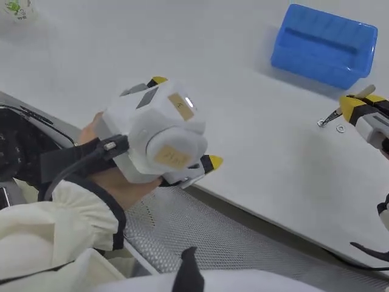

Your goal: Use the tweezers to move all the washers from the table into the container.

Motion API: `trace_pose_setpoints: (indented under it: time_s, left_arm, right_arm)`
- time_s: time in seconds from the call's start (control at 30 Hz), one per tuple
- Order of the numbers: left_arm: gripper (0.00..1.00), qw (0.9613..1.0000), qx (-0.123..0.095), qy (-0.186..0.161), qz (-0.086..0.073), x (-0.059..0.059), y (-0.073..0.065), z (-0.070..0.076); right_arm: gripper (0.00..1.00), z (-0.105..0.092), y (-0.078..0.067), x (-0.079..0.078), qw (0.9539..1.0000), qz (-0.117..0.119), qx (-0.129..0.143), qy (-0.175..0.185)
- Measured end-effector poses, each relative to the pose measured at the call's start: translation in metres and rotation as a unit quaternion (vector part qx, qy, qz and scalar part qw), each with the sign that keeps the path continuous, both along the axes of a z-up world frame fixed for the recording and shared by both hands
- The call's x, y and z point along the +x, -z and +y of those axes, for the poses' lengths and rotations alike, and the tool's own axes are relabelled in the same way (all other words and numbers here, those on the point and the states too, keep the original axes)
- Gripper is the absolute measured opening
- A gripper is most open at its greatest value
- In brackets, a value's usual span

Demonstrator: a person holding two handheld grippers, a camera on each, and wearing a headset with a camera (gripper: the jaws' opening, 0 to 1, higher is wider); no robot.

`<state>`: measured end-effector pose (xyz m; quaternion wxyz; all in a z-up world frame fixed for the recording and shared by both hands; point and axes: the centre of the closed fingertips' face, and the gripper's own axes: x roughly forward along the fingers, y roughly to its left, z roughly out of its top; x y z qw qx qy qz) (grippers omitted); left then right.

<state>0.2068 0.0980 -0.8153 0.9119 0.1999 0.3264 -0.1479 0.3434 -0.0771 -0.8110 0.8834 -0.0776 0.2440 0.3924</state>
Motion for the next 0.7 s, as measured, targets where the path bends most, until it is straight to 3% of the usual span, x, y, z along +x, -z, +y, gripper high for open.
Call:
trace_pose_setpoints:
  time_s: [0.4,0.7]
  left_arm:
    - [0.91,1.0000,0.002,0.003,0.001,-0.0002,0.0009,-0.0007]
    - [0.91,1.0000,0.003,0.005,0.001,-0.0009,0.0009,-0.0016]
  right_arm:
    - [0.00,0.0019,-0.0032,-0.0011,1.0000,-0.002,-0.006,0.005]
    - [0.00,-0.0005,-0.0043,0.0045,0.9995,0.021,0.005,0.023]
